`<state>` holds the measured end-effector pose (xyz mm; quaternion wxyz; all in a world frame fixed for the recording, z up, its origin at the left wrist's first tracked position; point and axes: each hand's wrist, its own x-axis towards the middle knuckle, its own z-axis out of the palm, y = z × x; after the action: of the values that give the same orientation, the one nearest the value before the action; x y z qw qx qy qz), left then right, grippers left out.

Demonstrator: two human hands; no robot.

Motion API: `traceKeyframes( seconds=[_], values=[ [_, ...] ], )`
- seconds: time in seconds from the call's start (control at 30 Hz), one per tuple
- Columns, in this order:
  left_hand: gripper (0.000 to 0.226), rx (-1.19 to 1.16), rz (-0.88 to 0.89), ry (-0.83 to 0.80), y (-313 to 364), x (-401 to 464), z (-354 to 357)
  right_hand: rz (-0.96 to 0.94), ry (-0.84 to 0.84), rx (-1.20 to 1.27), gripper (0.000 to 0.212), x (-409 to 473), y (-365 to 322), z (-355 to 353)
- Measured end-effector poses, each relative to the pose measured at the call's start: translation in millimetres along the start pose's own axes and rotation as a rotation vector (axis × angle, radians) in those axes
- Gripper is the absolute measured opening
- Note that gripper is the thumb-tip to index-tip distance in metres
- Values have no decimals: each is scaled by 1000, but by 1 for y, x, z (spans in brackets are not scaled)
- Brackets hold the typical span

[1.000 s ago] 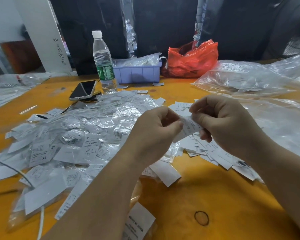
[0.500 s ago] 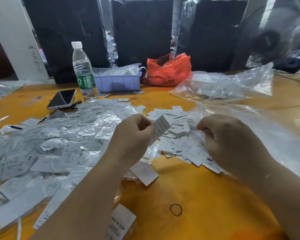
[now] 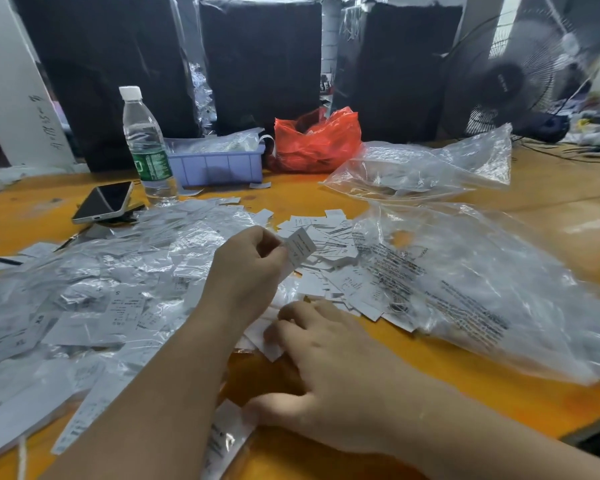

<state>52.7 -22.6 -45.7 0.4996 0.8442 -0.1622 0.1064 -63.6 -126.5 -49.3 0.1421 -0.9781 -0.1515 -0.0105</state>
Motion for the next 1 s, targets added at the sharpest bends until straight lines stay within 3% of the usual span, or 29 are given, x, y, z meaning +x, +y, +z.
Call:
traceKeyframes(
  seconds=[0.3,0.57,0.77,1.0],
  values=[
    [11,21,57,56,3,3,-2,87,-5,-59,70,22,-5,8],
    [12,-7,101,85,11,8,-5,101,-4,-34,64,24,-8,9],
    [11,-2,170,64,30,11,-1,177,44,-68,67,34,-6,16],
    [10,-2,133,23,39,11,12,214,190,-150,52,50,2,16]
  ],
)
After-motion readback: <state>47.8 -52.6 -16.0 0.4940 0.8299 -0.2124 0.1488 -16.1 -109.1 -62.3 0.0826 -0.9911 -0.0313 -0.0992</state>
